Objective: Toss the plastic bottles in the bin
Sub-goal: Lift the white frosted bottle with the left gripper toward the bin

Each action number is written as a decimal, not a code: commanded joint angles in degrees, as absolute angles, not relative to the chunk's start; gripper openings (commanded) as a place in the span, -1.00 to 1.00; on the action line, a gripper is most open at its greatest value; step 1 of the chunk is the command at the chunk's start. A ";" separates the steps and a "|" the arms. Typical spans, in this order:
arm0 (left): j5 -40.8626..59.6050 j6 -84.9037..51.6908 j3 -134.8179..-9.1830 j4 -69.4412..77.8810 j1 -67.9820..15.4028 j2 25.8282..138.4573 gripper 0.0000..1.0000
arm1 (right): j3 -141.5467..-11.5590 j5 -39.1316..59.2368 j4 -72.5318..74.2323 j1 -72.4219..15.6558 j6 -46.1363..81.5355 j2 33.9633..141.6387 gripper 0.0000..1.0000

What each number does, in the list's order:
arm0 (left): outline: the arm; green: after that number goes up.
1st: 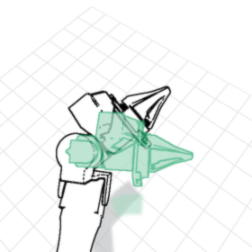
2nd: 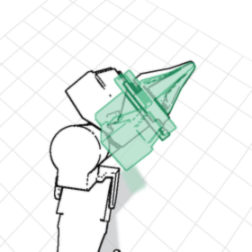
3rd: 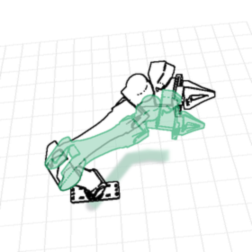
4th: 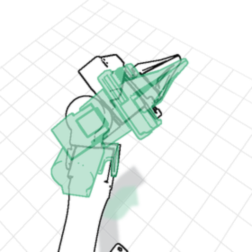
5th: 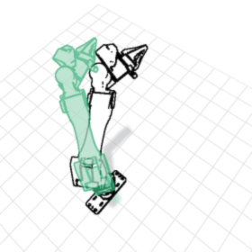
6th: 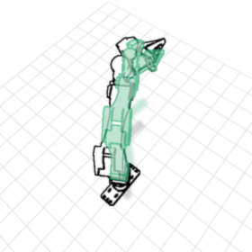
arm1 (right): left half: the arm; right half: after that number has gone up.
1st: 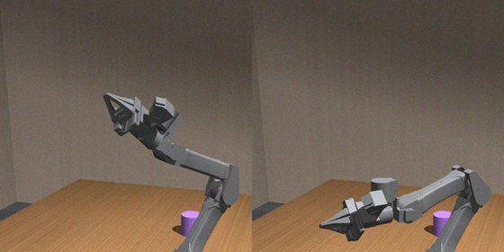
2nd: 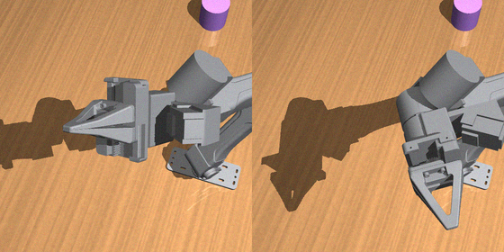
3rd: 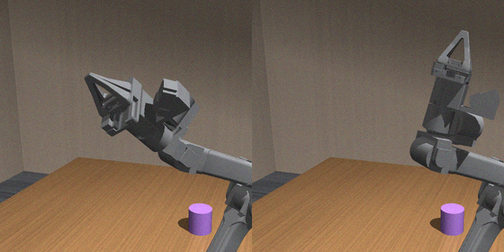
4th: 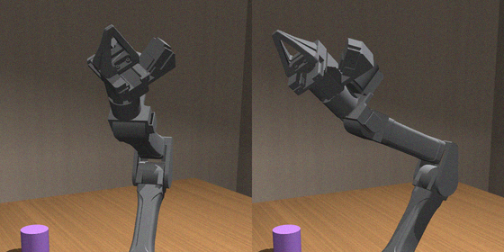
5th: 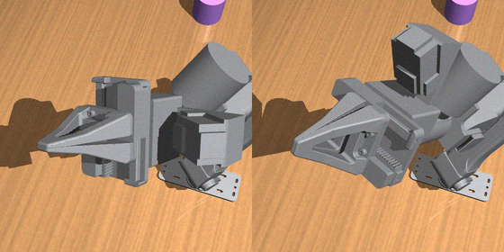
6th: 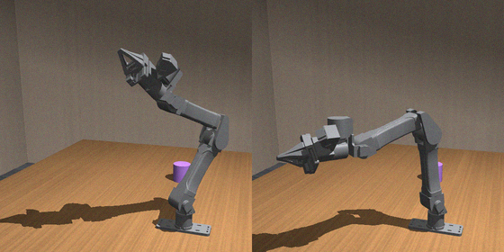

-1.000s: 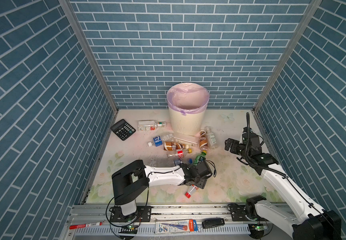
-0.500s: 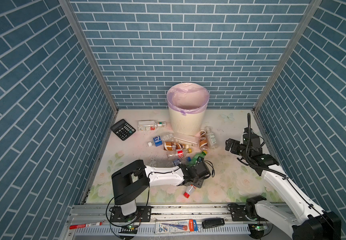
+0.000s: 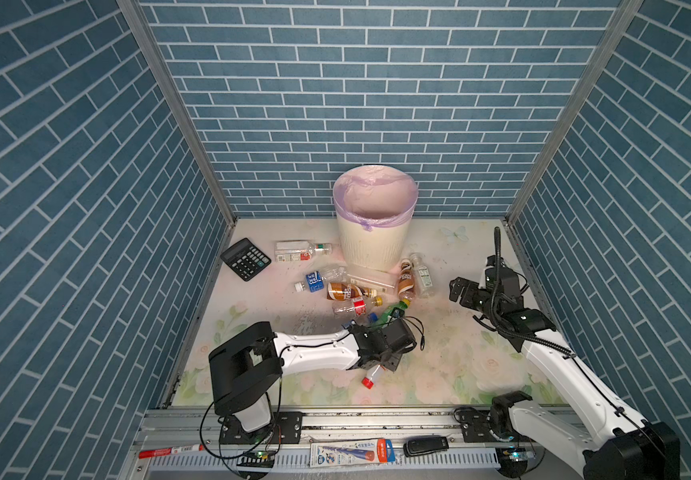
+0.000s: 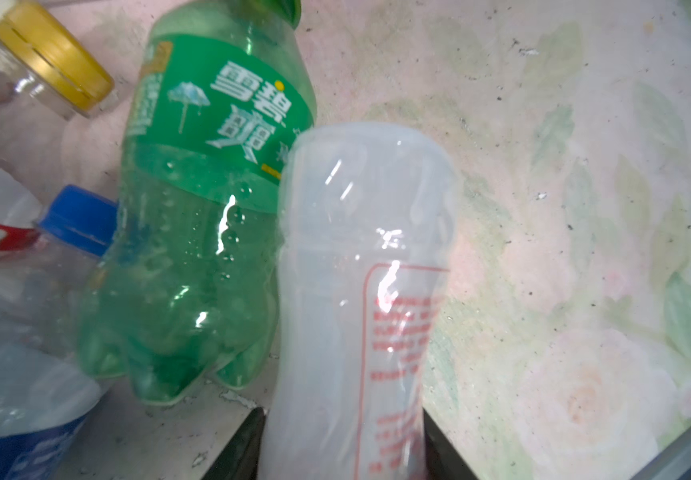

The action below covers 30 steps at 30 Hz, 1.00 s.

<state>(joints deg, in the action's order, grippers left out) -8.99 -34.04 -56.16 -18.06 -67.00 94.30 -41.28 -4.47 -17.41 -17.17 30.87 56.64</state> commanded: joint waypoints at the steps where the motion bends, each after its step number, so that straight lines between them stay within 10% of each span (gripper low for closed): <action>1: -9.85 -32.05 -55.59 -18.38 -66.23 92.62 0.08 | -40.06 -3.80 -16.10 -16.83 32.78 56.95 0.99; 30: 3.54 -26.30 -72.69 -14.55 -50.98 90.87 0.07 | -53.61 14.00 -10.91 -15.73 42.60 66.50 0.98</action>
